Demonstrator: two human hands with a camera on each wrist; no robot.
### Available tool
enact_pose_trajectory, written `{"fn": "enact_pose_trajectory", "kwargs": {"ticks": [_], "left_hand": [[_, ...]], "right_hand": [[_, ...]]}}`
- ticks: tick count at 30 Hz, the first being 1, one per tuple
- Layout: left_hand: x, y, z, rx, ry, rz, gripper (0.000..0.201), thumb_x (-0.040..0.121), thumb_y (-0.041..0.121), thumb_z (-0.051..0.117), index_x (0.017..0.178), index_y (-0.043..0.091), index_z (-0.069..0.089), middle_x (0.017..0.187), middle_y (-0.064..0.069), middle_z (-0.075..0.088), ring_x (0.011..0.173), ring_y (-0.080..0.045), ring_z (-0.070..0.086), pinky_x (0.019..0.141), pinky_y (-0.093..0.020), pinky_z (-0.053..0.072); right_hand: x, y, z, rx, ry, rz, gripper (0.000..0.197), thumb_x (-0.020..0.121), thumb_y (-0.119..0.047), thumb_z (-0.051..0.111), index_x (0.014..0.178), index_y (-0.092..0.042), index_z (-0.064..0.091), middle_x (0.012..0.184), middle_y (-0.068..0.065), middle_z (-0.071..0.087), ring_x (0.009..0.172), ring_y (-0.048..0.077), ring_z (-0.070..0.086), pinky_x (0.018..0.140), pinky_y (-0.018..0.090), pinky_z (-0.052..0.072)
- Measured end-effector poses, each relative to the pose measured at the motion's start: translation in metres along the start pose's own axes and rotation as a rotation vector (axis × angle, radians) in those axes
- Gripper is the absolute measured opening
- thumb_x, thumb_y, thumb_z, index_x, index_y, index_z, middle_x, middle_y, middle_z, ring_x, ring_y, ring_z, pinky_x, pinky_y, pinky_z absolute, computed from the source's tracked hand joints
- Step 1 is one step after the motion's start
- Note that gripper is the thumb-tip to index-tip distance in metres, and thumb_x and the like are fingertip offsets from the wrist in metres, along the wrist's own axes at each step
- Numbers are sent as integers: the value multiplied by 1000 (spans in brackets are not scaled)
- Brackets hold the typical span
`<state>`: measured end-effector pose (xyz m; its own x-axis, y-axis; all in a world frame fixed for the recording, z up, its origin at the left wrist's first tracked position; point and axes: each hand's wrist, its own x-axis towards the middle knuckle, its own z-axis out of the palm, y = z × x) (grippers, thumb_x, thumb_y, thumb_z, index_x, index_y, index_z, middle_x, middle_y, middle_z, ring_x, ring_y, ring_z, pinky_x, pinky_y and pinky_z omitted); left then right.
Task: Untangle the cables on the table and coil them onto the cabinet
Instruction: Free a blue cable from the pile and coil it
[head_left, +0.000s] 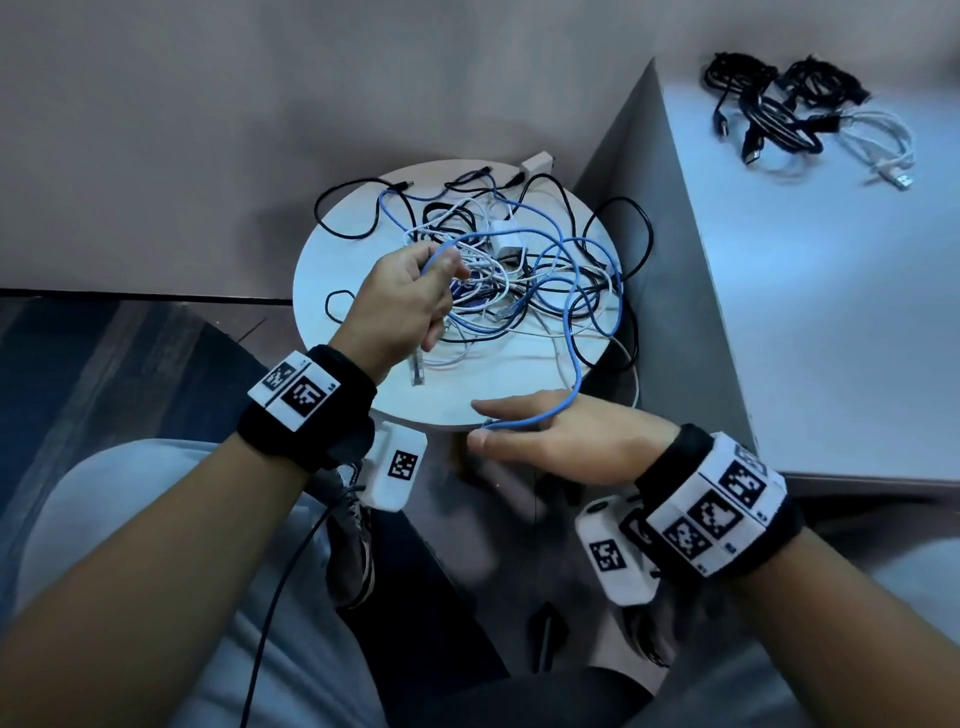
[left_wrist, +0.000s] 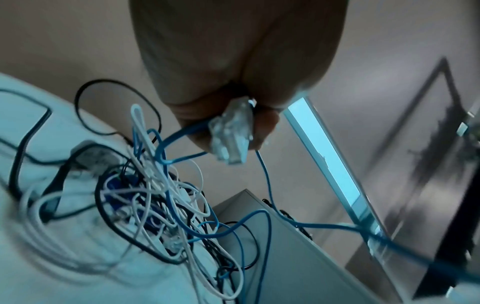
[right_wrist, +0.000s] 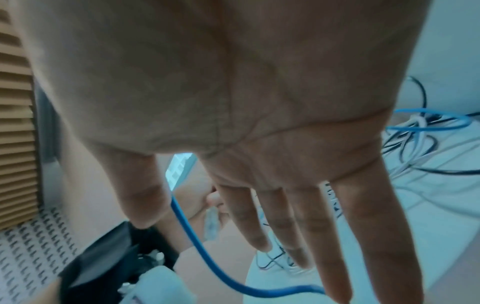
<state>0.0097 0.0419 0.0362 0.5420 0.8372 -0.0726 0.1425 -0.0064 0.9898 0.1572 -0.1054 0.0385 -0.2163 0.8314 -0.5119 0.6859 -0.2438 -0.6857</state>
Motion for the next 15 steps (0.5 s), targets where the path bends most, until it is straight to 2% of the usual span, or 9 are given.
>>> {"fn": "enact_pose_trajectory", "kwargs": {"ticks": [2, 4, 6, 8, 11, 13, 15], "left_hand": [[2, 3, -2, -178, 40, -77, 39, 109, 40, 35, 91, 12, 55, 52, 6, 29, 41, -12, 19, 43, -25, 14], [6, 5, -7, -330, 90, -119, 45, 109, 45, 31, 88, 13, 54, 53, 5, 26, 40, -11, 16, 46, -26, 11], [10, 3, -10, -353, 148, -109, 40, 110, 39, 31, 86, 14, 51, 52, 5, 26, 41, -11, 16, 47, -27, 11], [12, -1, -12, -278, 209, -95, 35, 111, 31, 33, 85, 13, 49, 51, 7, 31, 41, -11, 21, 45, -26, 18], [12, -7, -10, -127, 248, -63, 32, 111, 23, 33, 87, 11, 51, 55, 5, 41, 41, -12, 35, 43, -24, 32], [10, -8, -6, -58, 217, -58, 31, 111, 21, 34, 90, 10, 53, 58, 3, 41, 42, -11, 34, 43, -22, 31], [8, -6, -4, -13, 158, -73, 31, 111, 22, 35, 92, 9, 56, 56, 5, 37, 43, -7, 28, 41, -19, 25]], "right_hand": [[10, 13, 0, 45, 45, 55, 67, 88, -75, 43, 125, -25, 67, 137, -11, 62, 129, 6, 52, 116, 30, 33], [20, 25, -2, 82, 212, 183, 67, 95, -68, 38, 101, -9, 69, 114, 6, 72, 106, 20, 65, 103, 36, 46], [25, 32, -4, 117, 365, 290, 68, 101, -57, 37, 90, 4, 64, 99, 18, 71, 95, 32, 67, 92, 44, 52], [23, 30, -4, 129, 393, 326, 75, 100, -63, 31, 88, 4, 63, 94, 18, 69, 90, 34, 68, 88, 48, 55], [16, 19, -1, 121, 234, 359, 94, 91, -79, 20, 89, 1, 69, 89, 19, 73, 84, 36, 71, 82, 47, 59], [14, 12, 1, 258, 45, 354, 101, 89, -82, 19, 91, 5, 71, 79, 22, 74, 75, 36, 73, 72, 42, 62], [11, 4, 3, 407, -49, 248, 96, 93, -75, 23, 91, 9, 69, 76, 24, 73, 66, 34, 70, 66, 36, 58]]}}
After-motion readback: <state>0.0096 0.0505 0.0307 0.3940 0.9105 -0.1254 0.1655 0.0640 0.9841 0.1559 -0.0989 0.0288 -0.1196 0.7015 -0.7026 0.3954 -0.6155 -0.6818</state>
